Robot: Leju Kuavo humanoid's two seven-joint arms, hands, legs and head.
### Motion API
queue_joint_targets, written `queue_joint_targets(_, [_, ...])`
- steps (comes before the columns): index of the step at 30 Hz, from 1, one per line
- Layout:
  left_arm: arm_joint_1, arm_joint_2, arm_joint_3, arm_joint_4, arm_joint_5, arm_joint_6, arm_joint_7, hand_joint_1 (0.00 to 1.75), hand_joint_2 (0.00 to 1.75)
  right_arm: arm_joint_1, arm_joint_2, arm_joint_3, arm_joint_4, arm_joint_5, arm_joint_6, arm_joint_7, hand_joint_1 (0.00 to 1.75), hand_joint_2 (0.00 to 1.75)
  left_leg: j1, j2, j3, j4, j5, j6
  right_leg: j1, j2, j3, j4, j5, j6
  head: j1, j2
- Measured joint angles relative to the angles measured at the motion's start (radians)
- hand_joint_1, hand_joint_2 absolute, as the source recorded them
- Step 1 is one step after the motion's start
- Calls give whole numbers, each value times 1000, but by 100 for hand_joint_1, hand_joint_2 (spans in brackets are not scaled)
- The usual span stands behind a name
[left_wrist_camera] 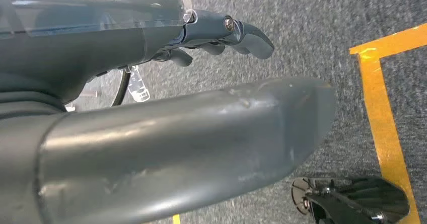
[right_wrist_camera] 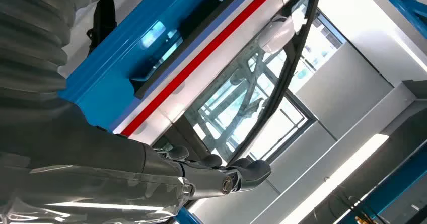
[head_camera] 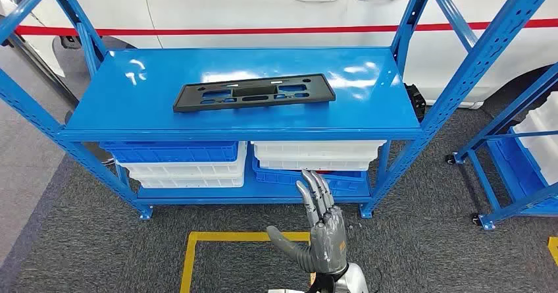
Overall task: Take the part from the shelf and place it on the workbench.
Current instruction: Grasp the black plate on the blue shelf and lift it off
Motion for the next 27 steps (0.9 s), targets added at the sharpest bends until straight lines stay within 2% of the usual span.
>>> queue_joint_targets(5, [0, -2, 33, 0, 50, 19, -3, 0, 0, 13, -3, -3, 0, 1, 0, 6, 0, 175, 0, 0, 0, 0, 0, 0, 0, 0, 0, 0, 0, 0, 0, 0])
queue_joint_targets(8, [0, -13, 105, 0, 154, 56, -64, 0, 0, 37, -3, -17, -8, 23, 0, 21, 0, 175, 0, 0, 0, 0, 0, 0, 0, 0, 0, 0, 0, 0, 0, 0])
queue_joint_targets(12, [-2, -35, 175, 0, 182, 64, -112, 0, 0, 57, -2, -34, -12, 44, 0, 37, 0, 175, 0, 0, 0, 0, 0, 0, 0, 0, 0, 0, 0, 0, 0, 0])
queue_joint_targets(20, [-15, -97, 213, 0, 180, 130, -82, 0, 0, 54, 4, -33, -12, 83, 0, 110, 0, 175, -5, 0, -1, 2, 0, 1, -4, -1, 0, -1, 2, 3, 0, 0])
queue_joint_targets(24, [-22, -111, 223, 0, 179, 134, -74, 0, 0, 44, 3, -23, -7, 72, 0, 118, 0, 175, -8, 0, -1, 4, 0, 4, -6, -1, 0, -2, 4, 6, 0, 0])
queue_joint_targets(27, [-23, -112, 225, 0, 173, 137, -70, 0, 0, 37, 3, -16, -6, 74, 0, 132, 0, 175, -11, 0, -3, 6, 0, 10, -9, -1, 0, -3, 7, 12, 0, 0])
